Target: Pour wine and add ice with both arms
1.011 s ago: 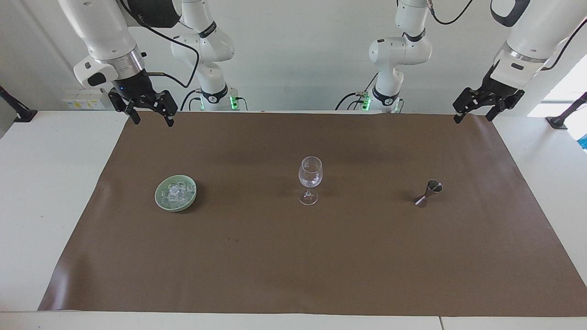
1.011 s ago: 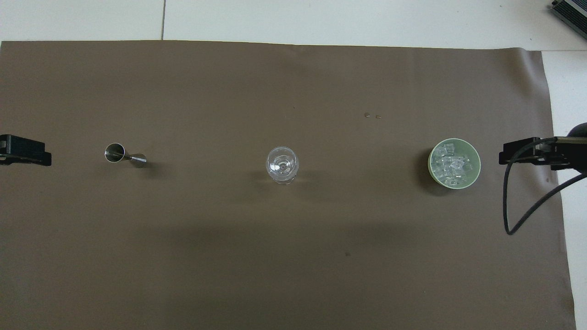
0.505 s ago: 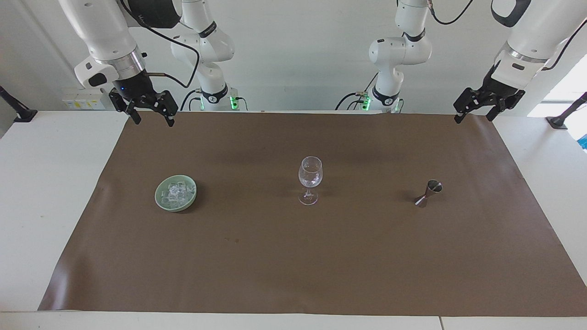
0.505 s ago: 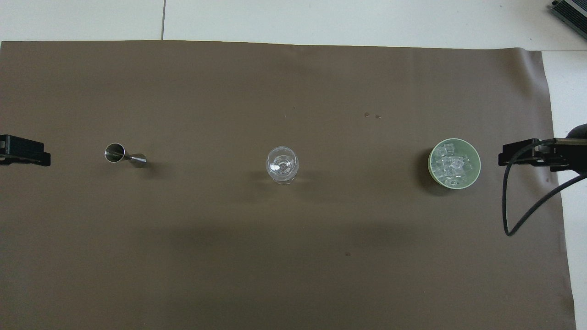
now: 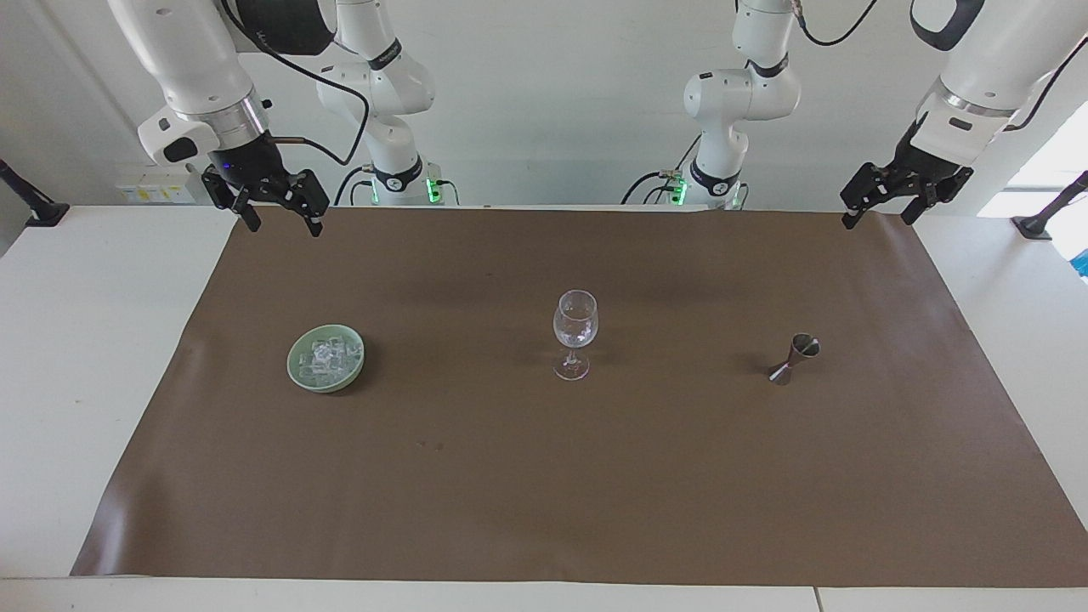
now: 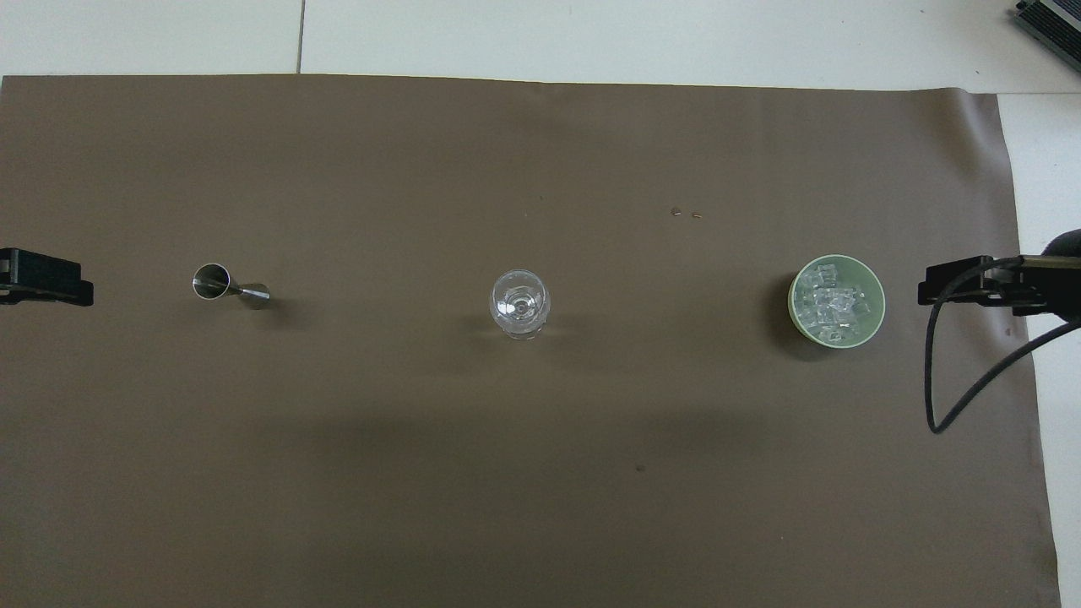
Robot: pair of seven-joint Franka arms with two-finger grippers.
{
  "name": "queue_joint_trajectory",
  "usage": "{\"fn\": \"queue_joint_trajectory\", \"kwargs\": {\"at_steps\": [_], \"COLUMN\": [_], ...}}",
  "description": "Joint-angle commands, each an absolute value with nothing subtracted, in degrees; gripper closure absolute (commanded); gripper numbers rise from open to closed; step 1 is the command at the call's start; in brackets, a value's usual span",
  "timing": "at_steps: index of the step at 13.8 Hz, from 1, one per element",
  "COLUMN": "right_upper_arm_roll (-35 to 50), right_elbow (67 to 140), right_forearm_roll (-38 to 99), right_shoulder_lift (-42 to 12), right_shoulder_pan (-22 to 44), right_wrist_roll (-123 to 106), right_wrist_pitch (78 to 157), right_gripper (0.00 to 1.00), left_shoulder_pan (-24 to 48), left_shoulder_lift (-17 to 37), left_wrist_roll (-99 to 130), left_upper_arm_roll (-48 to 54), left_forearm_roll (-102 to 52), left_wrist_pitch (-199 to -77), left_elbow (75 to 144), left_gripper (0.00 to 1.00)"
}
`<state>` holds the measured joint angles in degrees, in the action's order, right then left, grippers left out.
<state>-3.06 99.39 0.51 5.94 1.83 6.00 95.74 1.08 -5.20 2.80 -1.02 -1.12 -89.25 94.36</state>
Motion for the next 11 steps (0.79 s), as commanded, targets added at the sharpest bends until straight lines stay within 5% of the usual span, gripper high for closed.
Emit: {"fn": "queue_joint_trajectory", "kwargs": {"at_steps": [1, 6, 11], "right_upper_arm_roll": [-2.8, -2.5, -2.5], "right_elbow": [105.3, 113.8, 117.5], "right_forearm_roll": [-0.5, -0.4, -0.5], "right_shoulder_lift": [7.5, 3.5, -2.1], "right_shoulder_pan": [1.5, 2.3, 2.1], "right_wrist_roll": [4.4, 4.2, -0.3], "right_wrist_pitch": [103.1, 119.7, 127.5], "right_gripper": [0.0, 0.0, 0.0], "left_shoulder_pan": [0.7, 0.7, 0.7], "left_shoulder_lift": [-6.9, -6.9, -6.9], "left_wrist_roll": [2.6, 2.6, 2.6], "left_upper_arm_roll": [-0.9, -0.9, -0.9], "left_forearm_roll": [-0.7, -0.7, -0.7], "left_wrist_pitch": [-89.9, -89.8, -89.9], "left_elbow": [96.3, 96.3, 96.3], "left_gripper": [0.0, 0.0, 0.0]}}
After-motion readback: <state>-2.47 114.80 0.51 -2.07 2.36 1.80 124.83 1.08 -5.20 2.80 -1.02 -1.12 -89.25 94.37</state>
